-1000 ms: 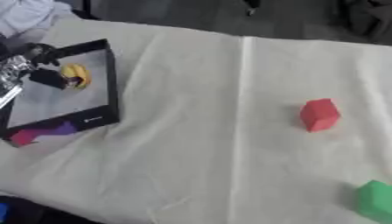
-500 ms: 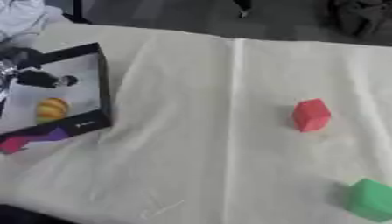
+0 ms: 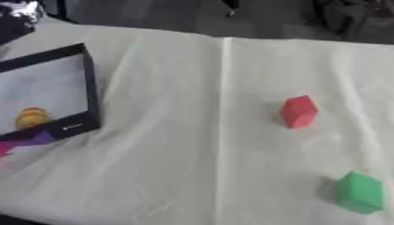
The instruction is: Pick up the objects with one hand, pass them to the other hand, and then place them into the box on the other side of the table.
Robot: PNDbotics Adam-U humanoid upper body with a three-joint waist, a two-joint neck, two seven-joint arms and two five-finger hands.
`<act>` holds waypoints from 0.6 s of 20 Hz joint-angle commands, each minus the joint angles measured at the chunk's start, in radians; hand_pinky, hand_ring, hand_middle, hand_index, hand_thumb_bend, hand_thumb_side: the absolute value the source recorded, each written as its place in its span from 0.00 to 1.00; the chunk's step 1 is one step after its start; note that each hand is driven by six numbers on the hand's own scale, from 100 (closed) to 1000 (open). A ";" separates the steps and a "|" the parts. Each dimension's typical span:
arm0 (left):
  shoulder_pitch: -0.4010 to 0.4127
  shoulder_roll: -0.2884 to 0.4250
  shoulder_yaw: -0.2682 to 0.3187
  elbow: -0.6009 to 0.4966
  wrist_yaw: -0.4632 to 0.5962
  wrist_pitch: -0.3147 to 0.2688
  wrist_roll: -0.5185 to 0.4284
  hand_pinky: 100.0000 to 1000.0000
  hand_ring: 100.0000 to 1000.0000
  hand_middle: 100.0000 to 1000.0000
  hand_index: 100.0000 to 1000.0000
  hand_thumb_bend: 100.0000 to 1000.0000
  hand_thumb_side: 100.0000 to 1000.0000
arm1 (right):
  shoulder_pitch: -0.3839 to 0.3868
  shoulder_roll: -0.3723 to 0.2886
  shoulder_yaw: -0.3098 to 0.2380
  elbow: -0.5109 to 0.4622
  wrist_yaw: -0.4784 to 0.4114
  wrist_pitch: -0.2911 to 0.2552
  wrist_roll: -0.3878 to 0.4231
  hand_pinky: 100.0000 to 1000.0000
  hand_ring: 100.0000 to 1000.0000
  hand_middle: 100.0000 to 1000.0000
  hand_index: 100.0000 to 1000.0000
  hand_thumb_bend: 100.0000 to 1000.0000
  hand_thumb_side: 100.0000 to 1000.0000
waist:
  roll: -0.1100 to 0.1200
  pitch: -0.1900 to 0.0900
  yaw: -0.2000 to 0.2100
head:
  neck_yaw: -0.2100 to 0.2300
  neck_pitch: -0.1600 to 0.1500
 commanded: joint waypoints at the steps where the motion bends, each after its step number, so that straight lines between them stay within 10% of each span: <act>1: -0.003 -0.004 0.012 -0.062 0.088 -0.091 0.075 0.90 0.88 0.73 0.82 0.00 0.74 | 0.010 -0.071 -0.031 -0.015 -0.046 -0.009 0.086 0.78 0.75 0.88 0.85 0.15 0.24 | 0.000 -0.015 -0.005 | -0.030 0.005; 12: 0.043 -0.088 0.025 -0.066 0.170 -0.301 0.126 0.90 0.87 0.73 0.81 0.01 0.75 | 0.176 -0.171 -0.096 -0.015 -0.090 -0.129 0.382 0.85 0.84 0.95 0.91 0.26 0.27 | -0.002 -0.010 -0.022 | -0.084 0.009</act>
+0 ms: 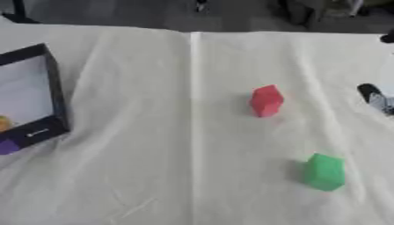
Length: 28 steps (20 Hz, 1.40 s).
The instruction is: Pick up the objects with one hand, pass them to the other hand, and then place them into the box on the other side of the table.
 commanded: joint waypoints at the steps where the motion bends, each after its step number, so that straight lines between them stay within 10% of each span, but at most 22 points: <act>1: 0.001 0.000 0.023 -0.017 0.016 -0.035 0.009 0.90 0.87 0.73 0.81 0.00 0.75 | 0.036 -0.067 -0.032 -0.015 -0.003 -0.048 0.069 0.85 0.85 0.95 0.92 0.28 0.26 | -0.002 -0.012 -0.005 | -0.004 -0.001; 14: 0.028 -0.005 0.022 -0.017 0.015 -0.021 0.001 0.90 0.88 0.72 0.80 0.00 0.76 | 0.271 -0.091 -0.002 -0.015 0.050 -0.102 0.031 0.86 0.85 0.93 0.90 0.44 0.11 | -0.004 -0.014 -0.021 | -0.094 -0.003; 28: 0.025 -0.016 0.013 -0.017 0.013 0.004 -0.007 0.90 0.88 0.71 0.79 0.00 0.76 | 0.287 -0.086 0.112 -0.015 -0.031 -0.026 -0.163 0.83 0.83 0.93 0.91 0.41 0.09 | 0.005 -0.007 -0.013 | -0.144 -0.004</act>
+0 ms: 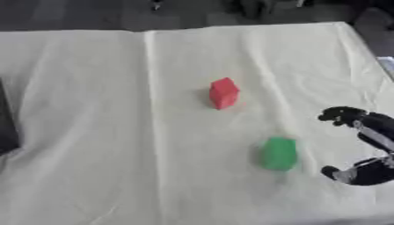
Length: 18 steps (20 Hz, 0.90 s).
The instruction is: Pick up the objects with one hand, pass them to the other hand, and then place them into the box on the other side of the table.
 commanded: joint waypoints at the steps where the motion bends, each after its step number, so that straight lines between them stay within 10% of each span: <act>1: -0.012 0.012 0.003 -0.017 -0.005 0.007 -0.003 0.90 0.88 0.71 0.79 0.00 0.76 | -0.028 -0.043 0.025 -0.015 -0.053 0.038 -0.022 0.83 0.83 0.93 0.91 0.41 0.10 | 0.000 -0.012 0.004 | -0.007 -0.005; 18: -0.022 -0.005 -0.006 -0.017 -0.002 0.023 -0.007 0.90 0.87 0.70 0.79 0.00 0.76 | -0.195 -0.094 0.130 -0.015 -0.137 0.098 0.173 0.84 0.85 0.94 0.91 0.43 0.14 | -0.005 -0.005 0.034 | 0.015 0.021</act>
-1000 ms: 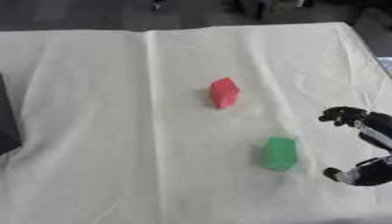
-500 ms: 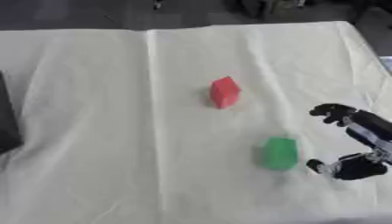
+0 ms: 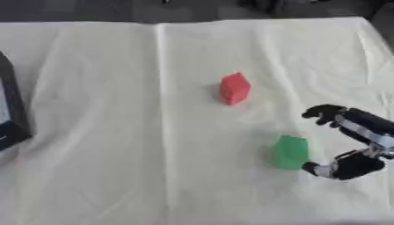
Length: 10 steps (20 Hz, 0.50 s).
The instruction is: Pick up the objects with one hand, pass them to the other hand, and then place them into the box on the other side of the table.
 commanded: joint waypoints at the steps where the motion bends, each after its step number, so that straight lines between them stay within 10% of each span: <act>1: -0.014 0.014 0.006 -0.017 -0.002 0.005 0.000 0.90 0.87 0.70 0.79 0.00 0.76 | -0.025 -0.046 -0.003 -0.014 -0.020 0.021 0.024 0.84 0.85 0.94 0.91 0.44 0.14 | -0.001 -0.013 0.004 | -0.001 0.003; 10: -0.016 0.008 0.003 -0.017 -0.001 0.009 -0.002 0.90 0.87 0.69 0.78 0.00 0.76 | -0.055 -0.044 0.043 -0.014 -0.006 0.093 0.044 0.85 0.86 0.92 0.87 0.46 0.15 | -0.004 -0.008 0.017 | -0.009 0.003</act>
